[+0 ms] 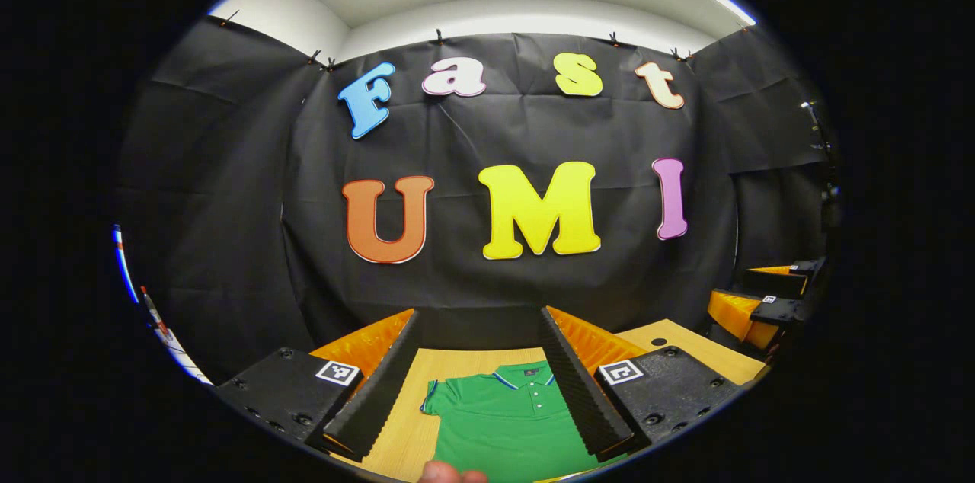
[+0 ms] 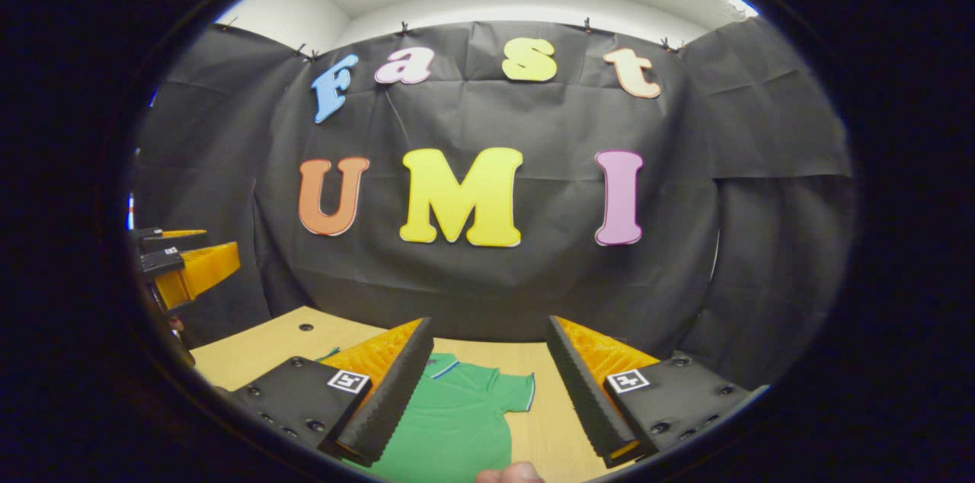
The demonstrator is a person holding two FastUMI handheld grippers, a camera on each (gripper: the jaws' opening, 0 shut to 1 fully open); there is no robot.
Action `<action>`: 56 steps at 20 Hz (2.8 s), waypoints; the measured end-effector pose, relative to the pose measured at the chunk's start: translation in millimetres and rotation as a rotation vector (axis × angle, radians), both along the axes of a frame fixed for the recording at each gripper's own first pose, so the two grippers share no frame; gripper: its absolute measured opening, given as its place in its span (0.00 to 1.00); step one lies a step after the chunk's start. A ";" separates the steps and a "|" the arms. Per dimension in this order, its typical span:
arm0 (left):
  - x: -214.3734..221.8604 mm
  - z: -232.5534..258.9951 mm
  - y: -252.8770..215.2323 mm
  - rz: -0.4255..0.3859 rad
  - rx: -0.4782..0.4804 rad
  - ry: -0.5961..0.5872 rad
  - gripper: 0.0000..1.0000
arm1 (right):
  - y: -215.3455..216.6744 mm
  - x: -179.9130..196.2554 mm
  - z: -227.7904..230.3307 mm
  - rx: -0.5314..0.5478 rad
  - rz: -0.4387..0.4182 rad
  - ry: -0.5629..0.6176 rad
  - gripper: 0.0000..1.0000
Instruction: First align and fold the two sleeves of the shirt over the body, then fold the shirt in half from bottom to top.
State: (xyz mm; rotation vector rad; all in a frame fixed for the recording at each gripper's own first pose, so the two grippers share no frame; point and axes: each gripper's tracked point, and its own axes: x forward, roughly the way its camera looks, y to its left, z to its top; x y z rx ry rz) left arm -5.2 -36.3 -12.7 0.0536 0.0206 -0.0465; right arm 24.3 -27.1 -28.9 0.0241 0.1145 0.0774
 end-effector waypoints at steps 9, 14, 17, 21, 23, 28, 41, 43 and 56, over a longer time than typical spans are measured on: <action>8.1 -30.8 12.7 0.048 0.006 0.101 0.98 | -34.5 69.0 -86.0 -0.017 0.033 0.239 0.97; 19.1 -56.5 10.6 0.059 -0.001 0.151 0.99 | -44.0 113.5 -139.7 -0.038 0.067 0.354 0.97; 26.0 -68.9 10.7 0.076 -0.004 0.176 0.99 | -48.4 146.2 -171.1 -0.036 0.080 0.408 0.96; 37.9 -76.1 21.5 0.111 0.022 0.190 0.98 | -63.0 188.7 -226.5 -0.037 0.049 0.482 0.97; 43.8 -77.9 24.7 0.125 0.028 0.195 0.99 | -68.3 207.1 -252.6 -0.032 0.031 0.516 0.97; 48.3 -103.5 29.3 0.154 0.048 0.252 0.99 | -66.8 243.3 -321.0 0.001 0.011 0.605 0.98; 43.2 -155.2 43.1 0.225 0.035 0.371 0.99 | -57.9 295.6 -375.9 -0.011 0.023 0.658 0.92; 43.4 -159.3 44.4 0.230 0.031 0.380 0.99 | -59.1 297.6 -381.5 -0.024 0.022 0.651 0.87; 35.2 -159.8 52.0 0.241 0.023 0.382 0.99 | -49.1 299.9 -348.2 -0.092 0.033 0.606 0.03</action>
